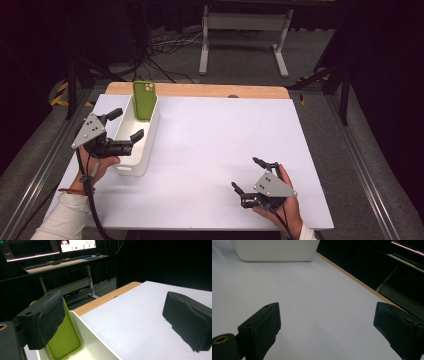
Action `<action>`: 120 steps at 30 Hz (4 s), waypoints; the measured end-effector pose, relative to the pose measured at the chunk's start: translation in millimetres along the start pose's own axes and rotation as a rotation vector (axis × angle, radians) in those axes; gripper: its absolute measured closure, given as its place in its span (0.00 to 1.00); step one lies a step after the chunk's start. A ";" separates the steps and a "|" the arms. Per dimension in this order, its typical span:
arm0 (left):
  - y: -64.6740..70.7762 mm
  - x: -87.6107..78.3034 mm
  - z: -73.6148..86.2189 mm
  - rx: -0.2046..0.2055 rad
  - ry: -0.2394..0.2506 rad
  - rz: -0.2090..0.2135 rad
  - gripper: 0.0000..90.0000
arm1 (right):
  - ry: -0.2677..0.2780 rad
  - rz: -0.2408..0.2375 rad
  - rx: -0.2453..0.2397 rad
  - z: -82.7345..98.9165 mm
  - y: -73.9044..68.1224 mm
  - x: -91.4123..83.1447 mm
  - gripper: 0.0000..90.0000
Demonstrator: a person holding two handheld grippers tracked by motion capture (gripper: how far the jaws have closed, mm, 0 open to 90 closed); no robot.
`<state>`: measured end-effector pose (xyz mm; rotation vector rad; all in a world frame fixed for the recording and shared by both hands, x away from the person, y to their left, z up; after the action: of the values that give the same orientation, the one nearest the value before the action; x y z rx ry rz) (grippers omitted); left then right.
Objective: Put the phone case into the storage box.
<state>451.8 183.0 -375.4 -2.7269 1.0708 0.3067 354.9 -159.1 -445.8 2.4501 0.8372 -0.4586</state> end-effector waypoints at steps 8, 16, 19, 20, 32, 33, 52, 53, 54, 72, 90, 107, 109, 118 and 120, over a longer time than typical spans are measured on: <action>9.2 -3.8 2.2 -0.015 0.004 0.017 0.06 | 0.003 -0.003 0.001 -0.8 -1.0 -1.3 0.09; 17.5 -7.3 5.8 0.005 0.003 0.012 0.06 | 0.003 -0.004 -0.003 -0.8 -1.6 -1.8 0.09; 20.5 -7.7 6.7 0.009 0.004 0.010 0.06 | 0.003 -0.004 -0.003 -0.7 -1.5 -1.9 0.09; 21.4 -8.3 7.0 0.013 0.005 0.015 0.06 | 0.002 -0.003 -0.004 -0.6 -1.4 -1.9 0.09; 33.6 -9.6 10.8 0.027 0.009 0.020 0.06 | 0.003 -0.004 -0.002 -0.8 -1.2 -2.9 0.09; 34.7 -10.1 11.7 0.029 0.000 0.025 0.06 | 0.004 -0.005 0.000 -0.9 -1.2 -3.0 0.09; 58.9 -11.0 17.1 0.085 -0.006 0.064 0.05 | 0.024 0.004 0.007 -3.7 3.3 -8.4 0.08; 60.8 -11.1 17.4 0.087 -0.006 0.069 0.05 | 0.026 0.006 0.006 -3.8 3.8 -9.0 0.08; 62.4 -11.3 17.5 0.089 0.000 0.068 0.05 | 0.026 0.007 0.005 -3.8 4.1 -9.3 0.08; 81.6 -14.9 27.9 0.120 -0.016 0.085 0.05 | 0.029 0.013 0.006 -5.1 4.2 -10.1 0.08; 93.1 -19.9 47.0 0.134 -0.049 0.088 0.06 | 0.039 0.011 0.013 -6.4 1.3 -10.1 0.08; 105.7 -18.0 69.7 0.072 -0.040 0.105 0.07 | 0.048 0.016 0.012 -6.8 -0.1 -12.0 0.08; 103.0 -18.7 75.5 0.076 -0.057 0.094 0.07 | 0.049 0.012 0.020 -6.9 0.3 -12.1 0.08; 103.0 -21.6 78.6 0.088 -0.053 0.102 0.07 | 0.052 0.003 0.016 -3.7 -3.0 -13.4 0.07; 103.7 -21.4 78.7 0.103 -0.058 0.104 0.06 | 0.048 0.002 0.005 -3.1 -3.6 -12.8 0.07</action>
<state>355.8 142.4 -456.2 -2.5618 1.1805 0.3344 343.4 -160.9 -438.6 2.4750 0.8541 -0.4036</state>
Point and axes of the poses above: each handheld gripper's, and its own axes: x roughly forward along the jaws, z roughly out of its underside, y roughly to its right, the point moved 9 cm from there along x, roughly forward along the jaws, and after that the axes turned 8 degrees about -y, right-handed, at the moved point
